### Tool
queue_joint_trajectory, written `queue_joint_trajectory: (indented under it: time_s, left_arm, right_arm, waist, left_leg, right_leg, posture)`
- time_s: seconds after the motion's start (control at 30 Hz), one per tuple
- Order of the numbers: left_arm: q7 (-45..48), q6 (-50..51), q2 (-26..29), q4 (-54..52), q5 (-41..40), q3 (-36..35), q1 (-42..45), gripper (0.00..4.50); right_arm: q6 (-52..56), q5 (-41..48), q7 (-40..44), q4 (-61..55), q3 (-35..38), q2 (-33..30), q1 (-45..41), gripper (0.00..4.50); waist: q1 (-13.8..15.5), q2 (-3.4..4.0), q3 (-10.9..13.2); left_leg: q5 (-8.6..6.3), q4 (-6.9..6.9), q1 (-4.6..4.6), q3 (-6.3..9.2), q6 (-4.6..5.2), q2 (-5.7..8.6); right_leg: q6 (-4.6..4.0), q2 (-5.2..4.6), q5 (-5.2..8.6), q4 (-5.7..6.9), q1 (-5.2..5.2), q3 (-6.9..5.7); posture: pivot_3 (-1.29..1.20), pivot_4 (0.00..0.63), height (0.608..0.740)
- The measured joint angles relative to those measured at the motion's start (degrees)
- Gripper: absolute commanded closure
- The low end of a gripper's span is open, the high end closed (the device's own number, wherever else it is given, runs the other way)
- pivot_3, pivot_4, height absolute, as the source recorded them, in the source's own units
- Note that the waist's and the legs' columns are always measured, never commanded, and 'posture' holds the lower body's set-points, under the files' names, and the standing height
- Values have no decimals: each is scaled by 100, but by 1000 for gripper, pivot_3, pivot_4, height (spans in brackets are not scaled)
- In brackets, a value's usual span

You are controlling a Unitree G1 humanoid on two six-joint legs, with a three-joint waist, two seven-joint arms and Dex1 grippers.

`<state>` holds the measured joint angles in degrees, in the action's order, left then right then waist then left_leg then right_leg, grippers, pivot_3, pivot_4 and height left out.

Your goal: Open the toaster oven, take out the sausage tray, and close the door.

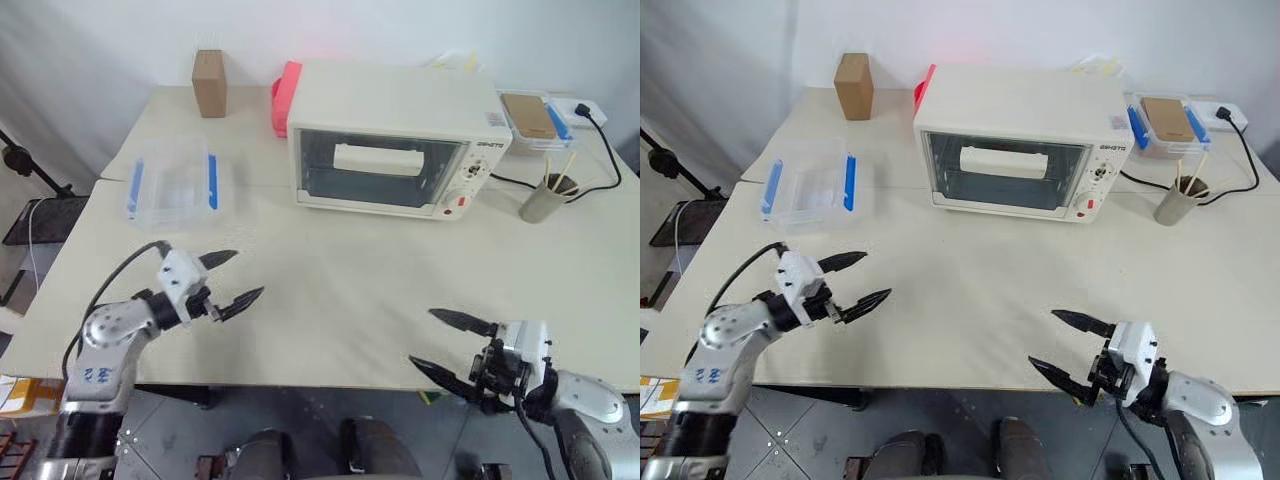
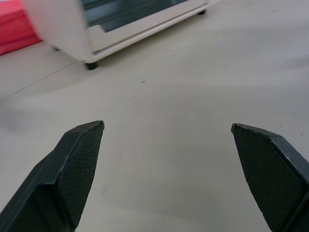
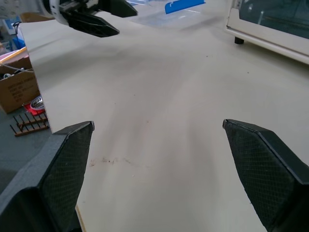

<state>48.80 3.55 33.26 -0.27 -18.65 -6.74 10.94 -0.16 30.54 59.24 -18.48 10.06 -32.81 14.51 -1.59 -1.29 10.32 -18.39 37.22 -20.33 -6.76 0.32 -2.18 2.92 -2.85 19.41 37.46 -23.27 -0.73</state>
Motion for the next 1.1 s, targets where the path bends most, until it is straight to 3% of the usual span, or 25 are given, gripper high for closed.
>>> queue_joint_trajectory:
  time_s: [0.2, 0.33, 0.53, 0.87, 1.1]
  left_arm:
    - [285, 29, 37, 119, -208, -23, 106, 9]
    - [724, 579, 311, -76, -901, -304, 25, 9]
    - [543, 1559, 332, -749, -1760, -687, -66, 9]
    - [-138, 1915, -100, -1280, -2051, -853, -266, 9]
    - [-300, 1893, -328, -1281, -2026, -791, -287, 9]
  right_arm:
    - [719, 507, -716, 2, 151, 42, -884, 0]
    - [1576, 911, -1319, 74, 172, 34, -1963, 0]
    - [2133, 760, -1866, 1032, 114, 135, -3562, 0]
    - [1648, 85, -1683, 2608, -192, 620, -4941, 0]
    - [1258, -33, -1146, 2816, -415, 928, -5154, 0]
  waist:
    - [-45, 0, 0]
    - [-32, 0, 1]
    - [1, 0, 1]
    - [-47, 1, 2]
    - [-37, 2, 2]
  left_leg:
    - [13, 1, 1, -3, -25, -5]
    - [17, 4, 0, 1, -31, -6]
    - [15, 12, -15, 3, -27, -4]
    - [17, 16, -20, -5, -28, -7]
    - [15, 16, -25, -5, -26, -7]
  right_leg:
    - [0, 6, 0, 15, -11, 4]
    - [-2, 4, 1, 20, -14, 2]
    - [-2, 2, 1, 12, -19, -1]
    - [-1, 10, 1, 20, -29, 2]
    - [0, 9, 0, 18, -29, 2]
  posture:
    - [0, 150, 740]
    - [0, 150, 740]
    - [0, 150, 740]
    - [0, 150, 740]
    - [0, 150, 740]
